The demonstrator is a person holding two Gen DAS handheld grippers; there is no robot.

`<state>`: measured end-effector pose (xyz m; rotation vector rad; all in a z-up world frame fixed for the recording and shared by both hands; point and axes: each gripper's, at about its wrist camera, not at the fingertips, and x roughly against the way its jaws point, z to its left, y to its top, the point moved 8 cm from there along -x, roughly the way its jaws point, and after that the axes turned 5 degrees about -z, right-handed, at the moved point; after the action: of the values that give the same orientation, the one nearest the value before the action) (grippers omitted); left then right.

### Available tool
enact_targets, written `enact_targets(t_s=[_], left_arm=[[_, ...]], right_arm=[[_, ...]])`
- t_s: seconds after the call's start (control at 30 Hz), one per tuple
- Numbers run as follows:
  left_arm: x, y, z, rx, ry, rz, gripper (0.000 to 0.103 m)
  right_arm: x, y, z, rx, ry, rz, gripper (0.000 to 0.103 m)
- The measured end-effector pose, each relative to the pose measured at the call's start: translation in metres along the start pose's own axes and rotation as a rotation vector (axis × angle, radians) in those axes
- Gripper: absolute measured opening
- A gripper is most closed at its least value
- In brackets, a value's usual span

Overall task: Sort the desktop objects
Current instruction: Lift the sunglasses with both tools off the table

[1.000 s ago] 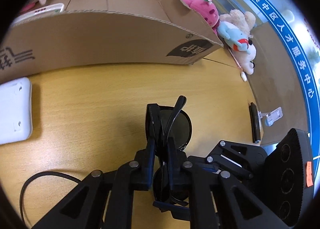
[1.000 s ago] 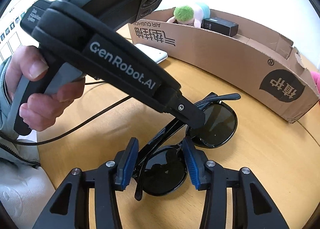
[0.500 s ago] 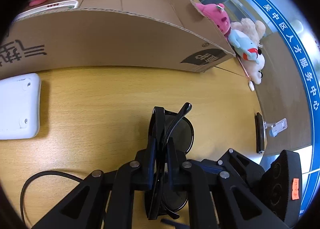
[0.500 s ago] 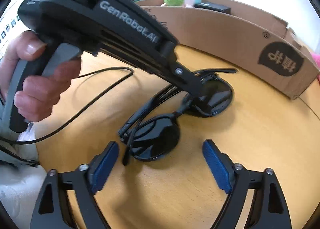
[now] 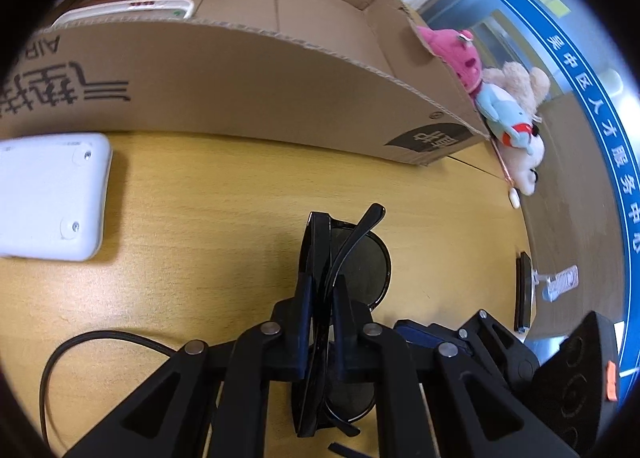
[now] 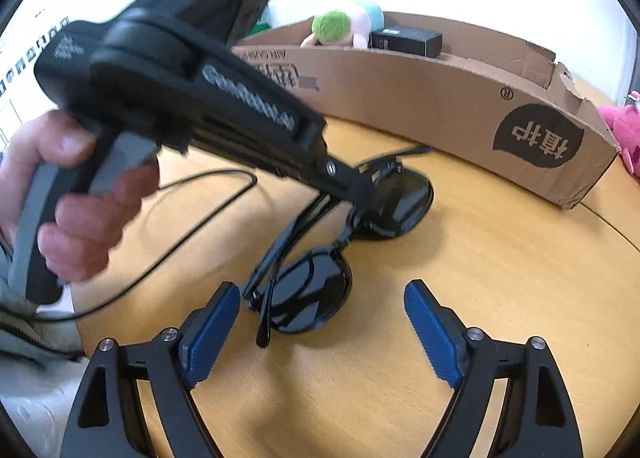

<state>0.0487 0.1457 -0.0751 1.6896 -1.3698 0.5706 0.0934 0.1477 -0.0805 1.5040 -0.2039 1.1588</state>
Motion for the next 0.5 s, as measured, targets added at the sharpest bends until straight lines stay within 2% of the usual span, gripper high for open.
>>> enact_targets(t_s=[0.17,0.27,0.4,0.5], left_arm=[[-0.004,0.001,0.006,0.054,0.0,0.007,0.009],[-0.004,0.001,0.007,0.058,-0.001,0.006,0.009],[-0.005,0.001,0.006,0.054,0.001,0.003,0.009],[-0.002,0.002,0.006,0.053,-0.002,-0.008,0.009]], right_arm=[[-0.001,-0.008,0.011,0.027,-0.02,-0.019,0.084],[-0.018,-0.001,0.014,0.052,-0.013,-0.008,0.082],[-0.026,-0.005,0.022,0.132,-0.045,0.005,0.067],[-0.029,-0.004,0.02,0.14,-0.038,0.005,0.067]])
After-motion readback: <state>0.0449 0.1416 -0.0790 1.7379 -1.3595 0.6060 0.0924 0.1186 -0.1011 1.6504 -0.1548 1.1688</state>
